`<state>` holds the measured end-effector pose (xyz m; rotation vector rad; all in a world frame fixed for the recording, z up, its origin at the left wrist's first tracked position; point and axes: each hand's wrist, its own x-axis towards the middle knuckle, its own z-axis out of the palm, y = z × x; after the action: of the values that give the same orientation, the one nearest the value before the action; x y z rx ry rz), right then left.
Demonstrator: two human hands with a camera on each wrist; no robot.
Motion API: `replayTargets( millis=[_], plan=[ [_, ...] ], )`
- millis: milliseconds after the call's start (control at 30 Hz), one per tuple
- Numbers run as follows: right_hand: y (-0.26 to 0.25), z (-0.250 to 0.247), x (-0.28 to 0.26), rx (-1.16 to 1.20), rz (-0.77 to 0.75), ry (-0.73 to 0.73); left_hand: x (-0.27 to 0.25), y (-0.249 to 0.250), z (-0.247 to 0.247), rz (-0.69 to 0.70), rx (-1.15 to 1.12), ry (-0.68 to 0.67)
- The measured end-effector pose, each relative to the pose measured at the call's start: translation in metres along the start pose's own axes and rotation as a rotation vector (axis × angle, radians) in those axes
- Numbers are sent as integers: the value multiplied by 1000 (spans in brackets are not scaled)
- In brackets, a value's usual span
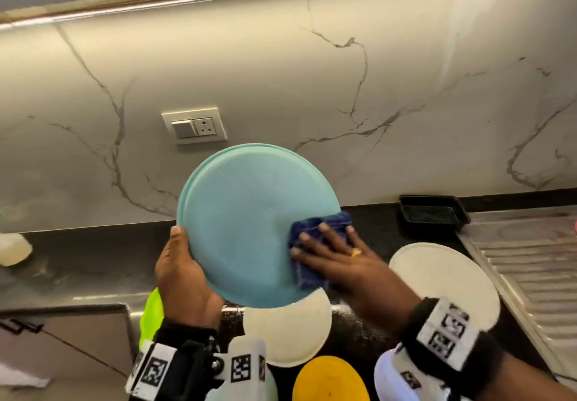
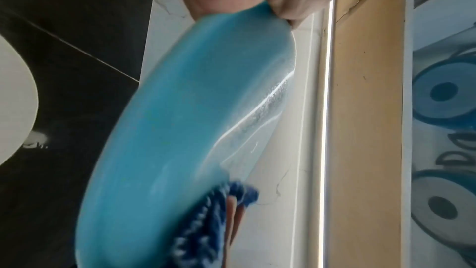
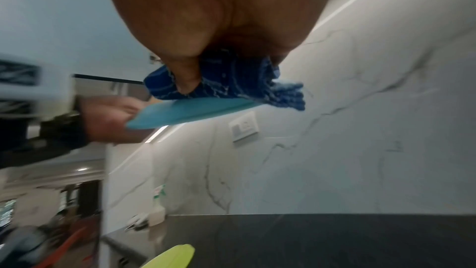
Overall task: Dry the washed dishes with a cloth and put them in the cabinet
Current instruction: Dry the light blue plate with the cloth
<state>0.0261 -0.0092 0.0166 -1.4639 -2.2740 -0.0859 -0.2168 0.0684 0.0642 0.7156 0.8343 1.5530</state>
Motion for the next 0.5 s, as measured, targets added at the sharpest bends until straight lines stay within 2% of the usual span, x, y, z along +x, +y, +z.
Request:
replayTargets(
  millis=[167,233,300,367,433,500],
  plan=[
    [55,-15,35,403,384,0,-16,-17,13,14,115,-84],
    [52,-28,62,415,406,26,-22,-21,20,22,131,-127],
    [31,-33,88,403,312,12,-22,-23,29,77,146,-138],
    [-2,-31,100,363,144,4,-17,-19,35,97,126,-128],
    [-33,-21,88,214,-47,8,-9,-11,36,115,99,-111],
    [-45,-7,56,26,-169,-43,0,-4,29,118,81,-39]
  ],
)
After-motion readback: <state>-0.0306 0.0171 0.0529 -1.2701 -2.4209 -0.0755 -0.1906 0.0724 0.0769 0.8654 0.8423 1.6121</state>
